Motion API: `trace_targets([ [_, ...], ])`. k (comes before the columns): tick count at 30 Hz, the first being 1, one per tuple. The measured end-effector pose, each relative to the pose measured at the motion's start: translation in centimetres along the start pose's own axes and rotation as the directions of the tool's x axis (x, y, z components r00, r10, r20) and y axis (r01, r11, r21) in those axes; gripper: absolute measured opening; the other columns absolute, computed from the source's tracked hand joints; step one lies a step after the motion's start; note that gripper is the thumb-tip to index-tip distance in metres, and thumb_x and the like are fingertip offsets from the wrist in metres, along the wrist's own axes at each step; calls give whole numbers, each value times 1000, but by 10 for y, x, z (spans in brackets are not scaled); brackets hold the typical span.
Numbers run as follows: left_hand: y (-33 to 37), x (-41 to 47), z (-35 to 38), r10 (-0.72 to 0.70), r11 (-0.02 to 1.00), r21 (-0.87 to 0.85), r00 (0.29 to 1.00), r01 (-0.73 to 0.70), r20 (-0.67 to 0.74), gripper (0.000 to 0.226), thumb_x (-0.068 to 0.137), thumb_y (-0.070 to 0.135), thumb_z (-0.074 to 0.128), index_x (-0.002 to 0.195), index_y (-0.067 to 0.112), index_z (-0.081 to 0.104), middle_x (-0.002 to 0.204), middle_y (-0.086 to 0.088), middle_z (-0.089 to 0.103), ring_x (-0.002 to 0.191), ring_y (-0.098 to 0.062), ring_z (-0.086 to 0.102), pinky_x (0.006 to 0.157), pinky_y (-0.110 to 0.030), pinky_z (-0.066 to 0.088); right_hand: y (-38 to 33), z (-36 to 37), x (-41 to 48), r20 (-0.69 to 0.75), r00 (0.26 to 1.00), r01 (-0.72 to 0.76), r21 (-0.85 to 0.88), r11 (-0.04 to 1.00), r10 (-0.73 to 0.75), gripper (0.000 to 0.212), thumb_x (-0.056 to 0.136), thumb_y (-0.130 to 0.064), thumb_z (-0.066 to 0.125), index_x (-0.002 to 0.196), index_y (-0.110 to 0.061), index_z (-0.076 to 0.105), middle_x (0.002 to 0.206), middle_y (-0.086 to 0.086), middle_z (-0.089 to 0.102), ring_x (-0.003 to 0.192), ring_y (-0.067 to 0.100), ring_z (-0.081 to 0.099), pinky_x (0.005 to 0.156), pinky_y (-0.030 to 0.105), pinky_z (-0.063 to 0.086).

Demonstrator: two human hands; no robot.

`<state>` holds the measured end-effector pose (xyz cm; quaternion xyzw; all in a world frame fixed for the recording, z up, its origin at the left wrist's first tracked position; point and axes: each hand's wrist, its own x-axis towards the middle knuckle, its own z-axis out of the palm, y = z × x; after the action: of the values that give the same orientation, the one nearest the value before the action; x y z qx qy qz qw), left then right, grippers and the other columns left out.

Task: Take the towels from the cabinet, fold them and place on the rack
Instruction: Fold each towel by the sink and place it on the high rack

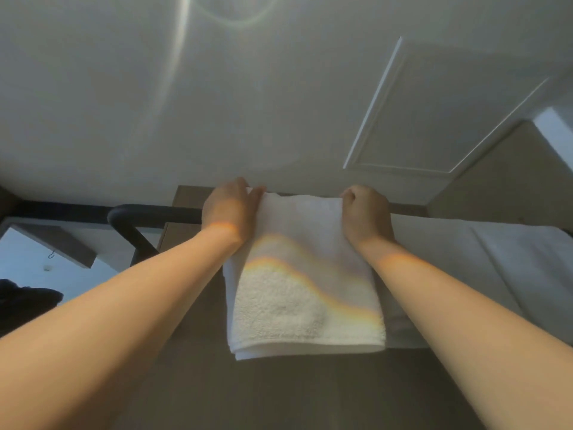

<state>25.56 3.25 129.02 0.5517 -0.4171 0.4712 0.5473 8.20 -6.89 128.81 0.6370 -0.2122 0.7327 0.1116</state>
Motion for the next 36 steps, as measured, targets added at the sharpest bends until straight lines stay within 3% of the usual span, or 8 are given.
trace_targets([
  [4, 10, 4, -2, 47, 911, 399, 988, -104, 150, 44, 102, 47, 31, 121, 19, 60, 99, -9, 62, 98, -31, 61, 71, -34, 44, -5, 2, 2, 155, 988, 17, -203, 979, 15, 38, 104, -28, 43, 108, 2, 66, 118, 25, 63, 112, 39, 57, 84, 37, 45],
  [7, 8, 0, -9, -21, 868, 493, 985, -66, 169, 86, 82, 82, 16, 70, 12, 64, 67, -4, 55, 61, -19, 52, 54, -29, 34, -14, -4, 6, 219, 975, 21, -291, 957, 46, 48, 103, -40, 40, 118, -2, 65, 127, 23, 61, 120, 37, 56, 91, 36, 46],
  [10, 3, -8, -13, 2, 872, 480, 982, -94, 189, 96, 68, 94, 16, 82, 12, 64, 92, -6, 63, 72, -22, 58, 61, -30, 44, -17, -9, 4, 330, 939, -4, -278, 961, 99, 62, 98, -54, 43, 124, -2, 61, 135, 20, 56, 124, 35, 53, 90, 33, 44],
  [14, 0, -17, -19, -33, 925, 378, 976, -51, 213, 107, 64, 94, 35, 137, 16, 41, 136, -10, 46, 116, -31, 54, 79, -36, 45, -9, -23, -20, 397, 904, -165, -19, 986, 159, 78, 88, -55, 62, 147, -11, 35, 151, 8, 41, 135, 28, 44, 91, 28, 37],
  [21, -19, -65, -19, -126, 962, -204, 955, 184, 268, 121, 49, 68, 82, 142, 16, 25, 129, -5, 46, 106, -26, 56, 77, -34, 53, 14, -36, -100, 454, 849, -418, 266, 869, 269, 54, 89, -34, 69, 133, -15, 43, 129, 5, 58, 112, 26, 59, 91, 37, 50],
  [25, -31, -98, -11, -274, 876, -296, 898, 380, 343, 103, 47, 57, 89, 123, 15, 34, 96, 7, 54, 78, -10, 57, 52, -21, 45, 21, -30, -124, 521, 814, -495, 392, 775, 256, 23, 94, -21, 63, 114, -17, 53, 115, 6, 66, 101, 23, 64, 88, 39, 54],
  [29, -40, -116, -1, -281, 706, -486, 833, 515, 476, 80, 38, 48, 96, 102, 12, 64, 93, -1, 73, 81, -21, 71, 74, -38, 59, 21, -24, -128, 378, 887, -429, 457, 779, 266, 26, 101, -17, 51, 126, -13, 54, 125, 6, 62, 115, 25, 58, 102, 37, 45],
  [36, -34, -94, -4, -261, 665, -636, 920, 392, 294, 45, 55, 45, 89, 86, 24, 65, 84, 6, 72, 75, -14, 71, 58, -22, 55, 2, -2, -101, 248, 915, -394, 385, 835, 317, 34, 105, -26, 40, 135, -11, 47, 132, 12, 55, 120, 30, 53, 95, 34, 42],
])
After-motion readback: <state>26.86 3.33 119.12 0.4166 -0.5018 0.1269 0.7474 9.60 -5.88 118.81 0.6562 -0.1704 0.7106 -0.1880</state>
